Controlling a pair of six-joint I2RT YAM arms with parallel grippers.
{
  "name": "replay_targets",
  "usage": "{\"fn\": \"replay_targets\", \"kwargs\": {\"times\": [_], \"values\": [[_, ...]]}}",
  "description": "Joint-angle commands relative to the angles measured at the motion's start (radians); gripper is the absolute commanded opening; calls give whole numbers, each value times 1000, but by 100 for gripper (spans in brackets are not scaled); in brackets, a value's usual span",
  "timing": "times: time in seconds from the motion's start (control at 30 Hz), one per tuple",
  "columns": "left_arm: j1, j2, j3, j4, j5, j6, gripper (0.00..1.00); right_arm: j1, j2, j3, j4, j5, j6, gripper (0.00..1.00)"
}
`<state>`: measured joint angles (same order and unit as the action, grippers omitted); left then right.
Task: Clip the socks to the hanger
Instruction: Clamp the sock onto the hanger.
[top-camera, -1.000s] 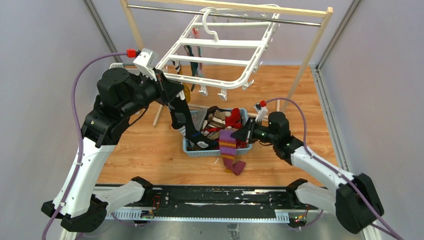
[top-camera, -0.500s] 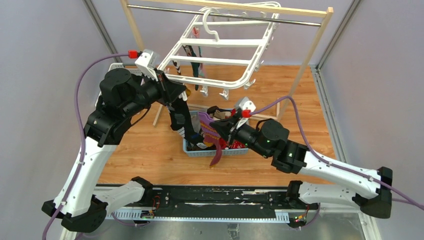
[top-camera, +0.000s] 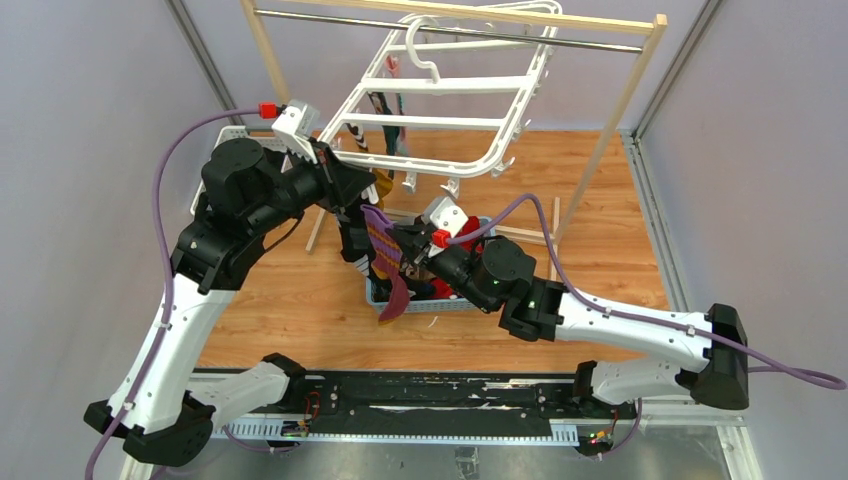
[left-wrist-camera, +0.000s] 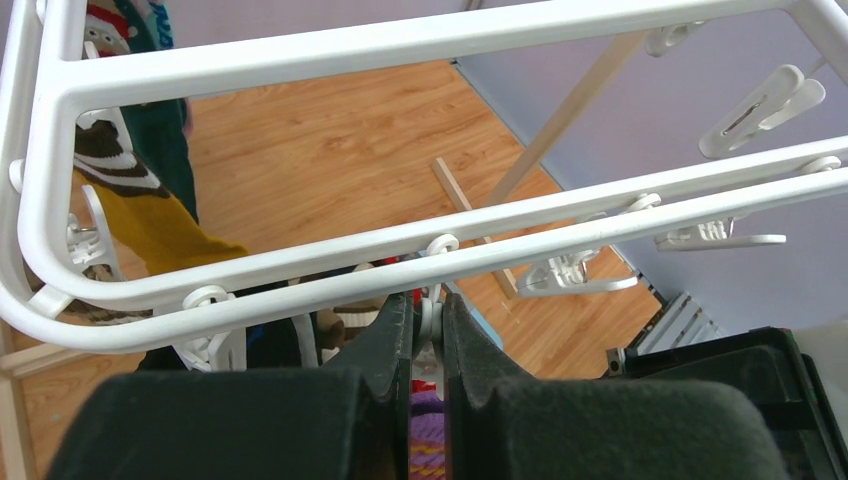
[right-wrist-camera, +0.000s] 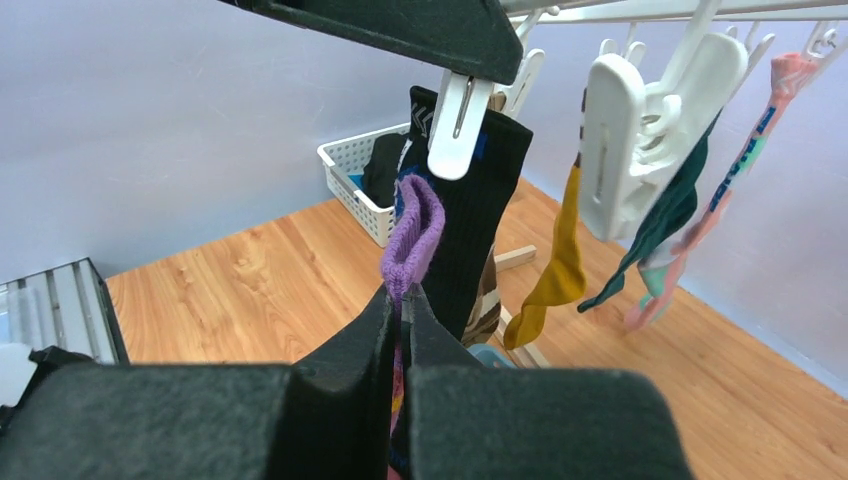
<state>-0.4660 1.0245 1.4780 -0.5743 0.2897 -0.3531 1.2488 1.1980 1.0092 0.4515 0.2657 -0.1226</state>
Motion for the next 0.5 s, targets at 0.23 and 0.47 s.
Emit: {"fn": "replay_targets", "kwargs": {"times": [0.23,0.47], "values": [[6,-23,-10,-24,64,1,0,-45,33,37,138,15,16,0],[5,-21,-9,-28,61,1,0,-75,31,22,171,-16,50,0]]}}
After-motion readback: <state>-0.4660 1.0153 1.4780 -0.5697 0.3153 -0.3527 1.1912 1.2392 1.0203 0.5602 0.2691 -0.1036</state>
